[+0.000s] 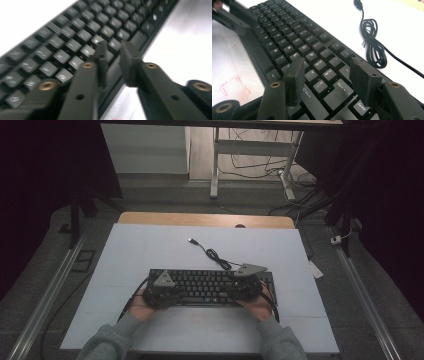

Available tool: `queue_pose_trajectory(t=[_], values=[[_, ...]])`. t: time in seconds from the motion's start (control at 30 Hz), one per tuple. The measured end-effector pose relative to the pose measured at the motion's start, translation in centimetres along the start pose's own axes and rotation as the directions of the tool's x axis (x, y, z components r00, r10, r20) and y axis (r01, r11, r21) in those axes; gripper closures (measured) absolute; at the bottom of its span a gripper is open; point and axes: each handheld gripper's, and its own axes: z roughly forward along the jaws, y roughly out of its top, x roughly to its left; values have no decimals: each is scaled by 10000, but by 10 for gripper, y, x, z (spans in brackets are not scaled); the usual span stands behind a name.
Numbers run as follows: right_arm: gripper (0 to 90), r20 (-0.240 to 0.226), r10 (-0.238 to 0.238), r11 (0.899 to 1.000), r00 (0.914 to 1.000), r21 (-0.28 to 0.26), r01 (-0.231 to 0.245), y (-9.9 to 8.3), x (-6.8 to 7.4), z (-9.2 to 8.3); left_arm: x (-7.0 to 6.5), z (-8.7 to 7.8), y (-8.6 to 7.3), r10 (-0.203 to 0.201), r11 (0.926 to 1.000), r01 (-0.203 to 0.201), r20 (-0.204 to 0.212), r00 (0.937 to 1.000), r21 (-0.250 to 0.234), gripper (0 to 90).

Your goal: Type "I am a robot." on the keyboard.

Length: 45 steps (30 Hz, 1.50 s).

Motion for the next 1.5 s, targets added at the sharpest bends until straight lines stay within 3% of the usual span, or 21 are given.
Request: queue_pose_trajectory(t=[0.17,0.37,0.8,1.2,1.5], values=[[461,56,-27,10000,10000,25,27,0,-1,-1,5,-12,1,-372,9980,357,-281,9989,-523,526],[458,30,-11,10000,10000,2,11,0,-1,0,13,-19,0,-675,9958,654,-308,9972,-647,393],[458,42,-11,10000,10000,50,11,0,-1,-1,18,-24,1,-834,9947,802,-486,9953,-649,302],[457,71,-19,9999,10000,104,18,-1,-1,-1,24,-29,1,-1215,9909,1167,-716,9900,-671,239],[457,70,-40,9999,10000,129,39,-1,-1,-1,32,-33,-3,-1397,9896,1360,-921,9859,-462,289]])
